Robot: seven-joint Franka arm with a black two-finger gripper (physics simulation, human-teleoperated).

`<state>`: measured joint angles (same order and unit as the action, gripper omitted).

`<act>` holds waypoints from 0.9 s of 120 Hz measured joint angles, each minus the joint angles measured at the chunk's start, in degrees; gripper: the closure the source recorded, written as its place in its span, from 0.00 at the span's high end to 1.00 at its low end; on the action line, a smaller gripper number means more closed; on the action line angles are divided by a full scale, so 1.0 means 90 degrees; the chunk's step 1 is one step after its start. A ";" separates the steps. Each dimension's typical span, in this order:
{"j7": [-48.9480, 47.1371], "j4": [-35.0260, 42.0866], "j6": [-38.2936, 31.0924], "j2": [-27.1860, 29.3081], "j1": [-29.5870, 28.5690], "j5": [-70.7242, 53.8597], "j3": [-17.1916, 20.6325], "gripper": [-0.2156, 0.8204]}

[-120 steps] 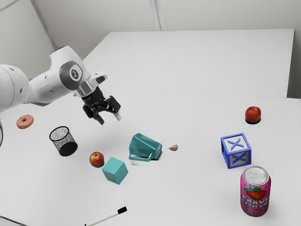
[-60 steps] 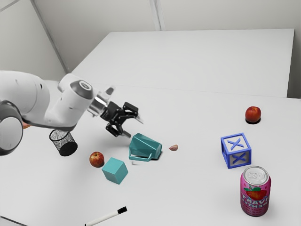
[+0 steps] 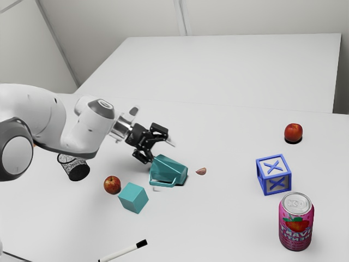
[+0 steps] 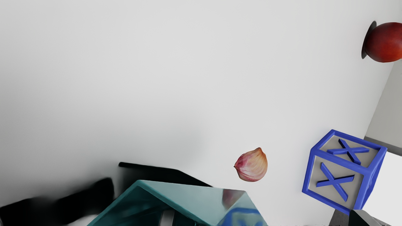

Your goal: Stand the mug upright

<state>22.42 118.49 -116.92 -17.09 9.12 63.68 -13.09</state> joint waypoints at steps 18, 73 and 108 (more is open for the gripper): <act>0.0108 0.0044 0.0013 -0.0001 0.0062 0.0031 0.0000 0.76; 0.0283 0.0121 0.0004 0.0042 0.0158 0.0105 0.0015 0.13; 0.0290 0.0347 0.0001 0.0300 0.0144 0.0137 0.0020 0.07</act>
<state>25.03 121.62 -116.91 -14.39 10.43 64.91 -12.91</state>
